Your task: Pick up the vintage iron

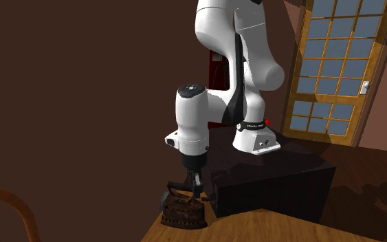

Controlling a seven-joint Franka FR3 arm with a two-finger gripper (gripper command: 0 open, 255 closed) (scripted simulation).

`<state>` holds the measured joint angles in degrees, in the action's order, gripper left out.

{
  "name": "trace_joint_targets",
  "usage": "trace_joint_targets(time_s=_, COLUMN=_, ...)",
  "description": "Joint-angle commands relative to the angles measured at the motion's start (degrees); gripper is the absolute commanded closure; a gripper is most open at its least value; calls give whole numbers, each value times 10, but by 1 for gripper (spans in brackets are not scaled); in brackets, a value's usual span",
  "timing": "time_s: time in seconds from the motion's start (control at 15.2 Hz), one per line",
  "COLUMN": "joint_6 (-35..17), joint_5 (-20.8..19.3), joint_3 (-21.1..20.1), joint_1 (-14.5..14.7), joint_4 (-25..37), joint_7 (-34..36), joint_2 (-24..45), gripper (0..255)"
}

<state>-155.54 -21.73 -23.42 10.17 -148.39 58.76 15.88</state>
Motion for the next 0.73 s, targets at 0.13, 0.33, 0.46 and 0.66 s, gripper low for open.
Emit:
trace_joint_targets(time_s=0.13, joint_6=0, joint_5=-1, joint_3=1, joint_1=0, joint_4=0, joint_7=0, joint_2=1, gripper=255)
trace_joint_targets(time_s=0.33, joint_6=6, joint_5=11, joint_3=-7, joint_1=-6, joint_4=-2, joint_7=-9, joint_2=-9, gripper=255)
trace_joint_targets(time_s=0.46, joint_6=19, joint_5=34, joint_3=-21, joint_1=-16, joint_4=-7, joint_7=-26, joint_2=-29, gripper=255)
trace_joint_targets(time_s=0.66, joint_6=40, joint_5=70, joint_3=-41, joint_1=-27, joint_4=-11, joint_7=-53, joint_2=-60, gripper=255)
